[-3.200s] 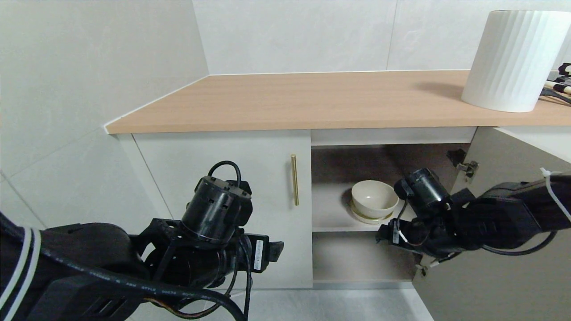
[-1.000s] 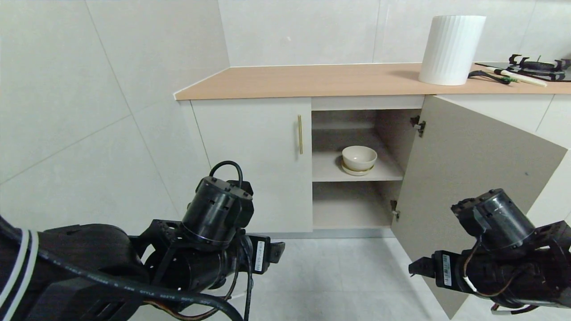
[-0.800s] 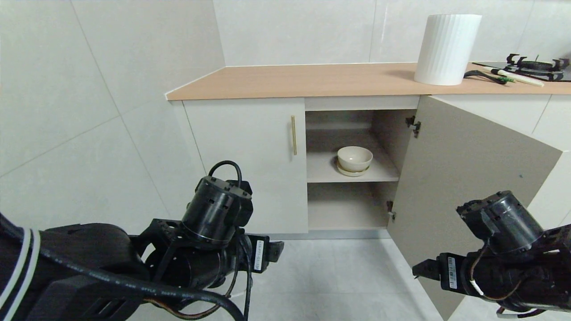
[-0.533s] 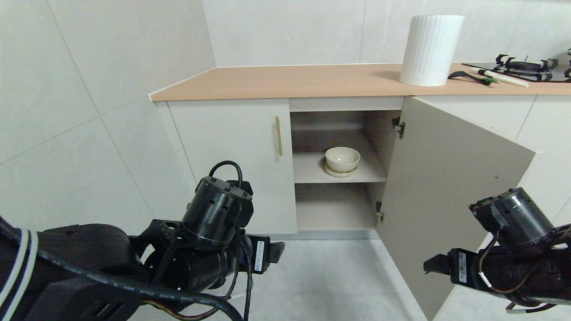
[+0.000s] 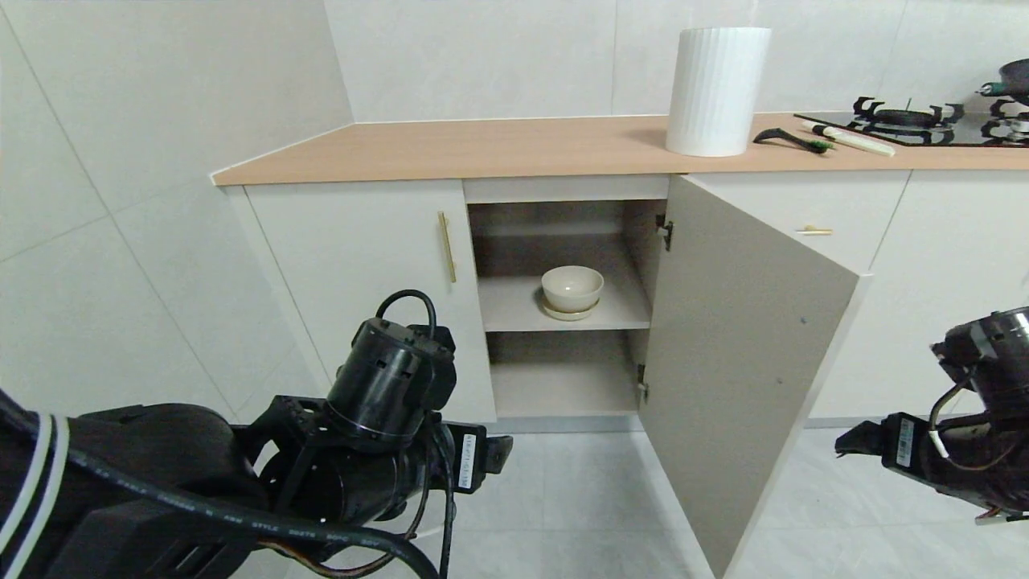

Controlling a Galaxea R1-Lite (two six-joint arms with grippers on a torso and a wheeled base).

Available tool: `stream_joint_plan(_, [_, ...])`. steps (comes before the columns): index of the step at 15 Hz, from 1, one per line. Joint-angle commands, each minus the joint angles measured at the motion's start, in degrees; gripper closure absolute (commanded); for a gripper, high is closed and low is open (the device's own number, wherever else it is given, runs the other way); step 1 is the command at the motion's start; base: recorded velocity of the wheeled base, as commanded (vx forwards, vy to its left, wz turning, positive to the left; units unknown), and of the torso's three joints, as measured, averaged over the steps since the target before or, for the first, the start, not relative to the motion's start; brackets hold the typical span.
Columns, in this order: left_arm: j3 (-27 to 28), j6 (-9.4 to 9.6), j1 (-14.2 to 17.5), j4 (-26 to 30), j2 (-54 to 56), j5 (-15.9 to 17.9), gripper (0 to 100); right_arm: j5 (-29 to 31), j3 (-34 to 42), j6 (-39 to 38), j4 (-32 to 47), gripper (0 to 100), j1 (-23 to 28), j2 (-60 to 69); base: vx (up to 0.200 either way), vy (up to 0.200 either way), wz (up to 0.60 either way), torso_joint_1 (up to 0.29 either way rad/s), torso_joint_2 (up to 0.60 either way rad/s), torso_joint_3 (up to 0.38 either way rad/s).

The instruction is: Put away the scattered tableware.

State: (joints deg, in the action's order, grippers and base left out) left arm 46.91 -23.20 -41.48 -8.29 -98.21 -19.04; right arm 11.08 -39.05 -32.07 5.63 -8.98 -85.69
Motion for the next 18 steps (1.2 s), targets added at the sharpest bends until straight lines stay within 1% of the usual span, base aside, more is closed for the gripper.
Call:
stream_joint_plan(1, [0.02, 0.0, 0.09, 0.03, 0.03, -0.03, 0, -1.15, -1.38, 2.01, 0.08, 0, 6.26, 2.63, 0.0, 0.0, 0.0, 0.0, 0.0, 0.0])
stream_joint_plan(3, [0.02, -0.09, 0.09, 0.03, 0.12, -0.03, 0, -1.41, -4.37, 3.25, -0.01, 0, 11.36, 1.84, 0.0, 0.0, 0.0, 0.0, 0.0, 0.0])
stream_joint_plan(5, [0.02, -0.09, 0.09, -0.06, 0.21, -0.03, 0, -3.7, -7.18, 3.16, -0.8, 0, 12.76, -0.8, 0.0, 0.0, 0.0, 0.0, 0.0, 0.0])
stream_joint_plan(6, [-0.33, -0.18, 0.09, -0.15, 0.21, -0.03, 0, -4.58, -9.73, 2.98, -1.5, 0, 13.03, -3.78, 0.0, 0.0, 0.0, 0.0, 0.0, 0.0])
stream_joint_plan(7, [-0.59, -0.18, 0.26, -0.24, 0.56, -0.03, 0, -4.58, -10.96, 2.89, -1.94, 0, 13.03, -5.37, 0.0, 0.0, 0.0, 0.0, 0.0, 0.0])
stream_joint_plan(9, [-0.33, -0.44, 2.02, -0.32, 1.53, -0.03, 0, -5.02, -14.83, 2.72, -4.58, 0, 12.85, -11.17, 0.0, 0.0, 0.0, 0.0, 0.0, 0.0])
stream_joint_plan(10, [-0.33, -0.44, 2.37, -0.32, 1.62, -0.03, 0, -5.02, -15.71, 2.72, -4.84, 0, 12.76, -12.13, 0.0, 0.0, 0.0, 0.0, 0.0, 0.0])
stream_joint_plan(11, [-0.5, -0.44, 3.08, -1.03, 1.79, -0.03, 0, -5.37, -18.35, 2.72, -5.28, 0, 12.68, -15.3, 0.0, 0.0, 0.0, 0.0, 0.0, 0.0])
stream_joint_plan(13, [-0.59, -0.44, 3.08, -1.55, 1.79, -0.65, 0, -6.34, -21.25, 2.72, -5.28, 0, 12.5, -18.02, 0.0, 0.0, 0.0, 0.0, 0.0, 0.0])
stream_joint_plan(15, [-1.21, -0.18, 3.16, -1.47, 1.18, -2.84, 0, -7.04, -23.09, 2.63, -5.28, 0, 10.83, -20.48, 0.0, 0.0, 0.0, 0.0, 0.0, 0.0])
stream_joint_plan(18, [-1.65, 0.08, 3.16, -2.61, 1.35, -3.19, 0, -8.09, -23.8, 0.96, -5.63, 0, 7.23, -21.8, 0.0, 0.0, 0.0, 0.0, 0.0, 0.0])
